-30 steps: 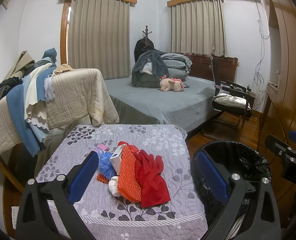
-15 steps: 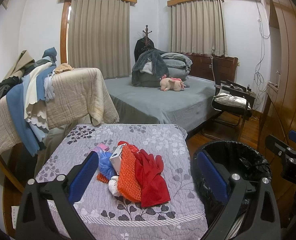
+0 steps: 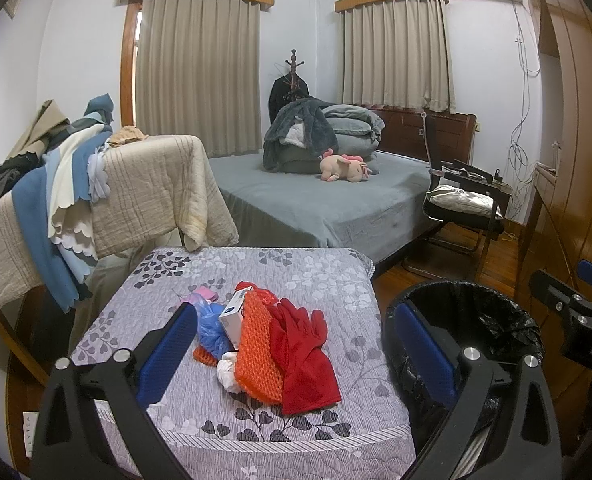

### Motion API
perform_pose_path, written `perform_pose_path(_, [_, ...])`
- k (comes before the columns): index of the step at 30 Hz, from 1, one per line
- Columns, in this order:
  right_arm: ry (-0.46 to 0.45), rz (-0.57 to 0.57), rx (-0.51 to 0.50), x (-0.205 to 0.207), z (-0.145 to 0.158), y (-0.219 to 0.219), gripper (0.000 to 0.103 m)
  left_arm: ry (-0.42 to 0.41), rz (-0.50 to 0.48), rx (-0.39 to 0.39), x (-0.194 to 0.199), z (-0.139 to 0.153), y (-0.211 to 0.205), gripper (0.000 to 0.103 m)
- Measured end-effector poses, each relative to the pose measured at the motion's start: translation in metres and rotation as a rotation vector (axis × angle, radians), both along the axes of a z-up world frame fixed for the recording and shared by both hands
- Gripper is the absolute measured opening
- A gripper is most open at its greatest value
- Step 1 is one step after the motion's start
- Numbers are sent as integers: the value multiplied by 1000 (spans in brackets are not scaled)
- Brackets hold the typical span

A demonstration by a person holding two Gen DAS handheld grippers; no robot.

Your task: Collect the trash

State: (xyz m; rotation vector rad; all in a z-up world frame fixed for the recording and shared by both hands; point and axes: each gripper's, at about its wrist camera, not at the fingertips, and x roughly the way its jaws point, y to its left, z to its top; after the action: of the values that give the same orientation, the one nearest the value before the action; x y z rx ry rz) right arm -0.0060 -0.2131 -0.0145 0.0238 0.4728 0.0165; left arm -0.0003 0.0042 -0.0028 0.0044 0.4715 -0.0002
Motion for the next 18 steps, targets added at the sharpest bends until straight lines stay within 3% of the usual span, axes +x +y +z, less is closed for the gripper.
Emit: perform_pose_path(18, [2,2,-2,1,2,1,98,4,2,-4,0,-6,3,97])
